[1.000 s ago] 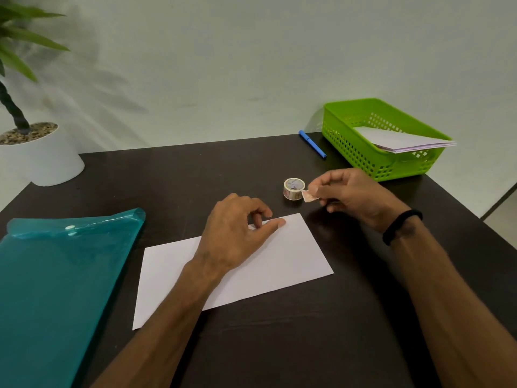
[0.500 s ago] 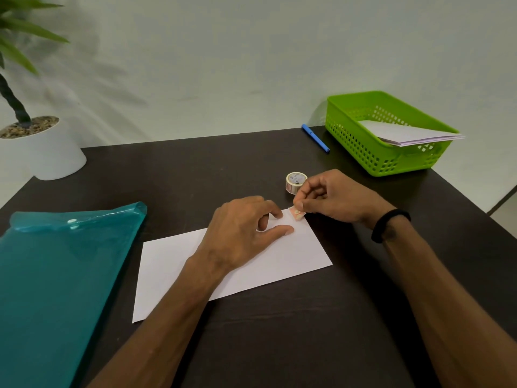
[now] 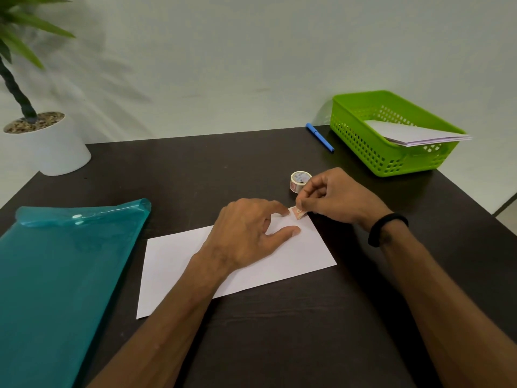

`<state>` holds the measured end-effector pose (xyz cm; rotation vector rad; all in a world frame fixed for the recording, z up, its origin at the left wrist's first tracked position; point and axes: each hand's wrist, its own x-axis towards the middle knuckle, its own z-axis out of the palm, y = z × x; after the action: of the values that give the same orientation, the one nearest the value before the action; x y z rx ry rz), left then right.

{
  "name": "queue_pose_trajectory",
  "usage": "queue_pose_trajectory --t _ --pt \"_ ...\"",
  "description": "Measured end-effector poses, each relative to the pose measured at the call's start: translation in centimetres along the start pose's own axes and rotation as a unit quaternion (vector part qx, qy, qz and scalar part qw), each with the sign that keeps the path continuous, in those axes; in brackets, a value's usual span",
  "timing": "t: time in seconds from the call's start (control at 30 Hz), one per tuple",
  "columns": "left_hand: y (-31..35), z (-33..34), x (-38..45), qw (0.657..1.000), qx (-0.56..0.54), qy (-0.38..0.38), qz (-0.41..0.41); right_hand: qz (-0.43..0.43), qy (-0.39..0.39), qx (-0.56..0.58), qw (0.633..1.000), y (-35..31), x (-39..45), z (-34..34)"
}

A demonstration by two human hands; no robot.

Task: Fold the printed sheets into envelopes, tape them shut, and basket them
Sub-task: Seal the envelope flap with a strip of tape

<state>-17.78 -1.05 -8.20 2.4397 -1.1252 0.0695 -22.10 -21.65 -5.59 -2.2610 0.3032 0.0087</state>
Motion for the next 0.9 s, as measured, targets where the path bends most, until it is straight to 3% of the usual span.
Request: queue_pose_trajectory --t 0.9 --pt "-0.1 0.1 -0.1 1.000 -0.019 0.019 0.007 0.027 0.084 -0.085 0.992 -0.9 0.1 2.0"
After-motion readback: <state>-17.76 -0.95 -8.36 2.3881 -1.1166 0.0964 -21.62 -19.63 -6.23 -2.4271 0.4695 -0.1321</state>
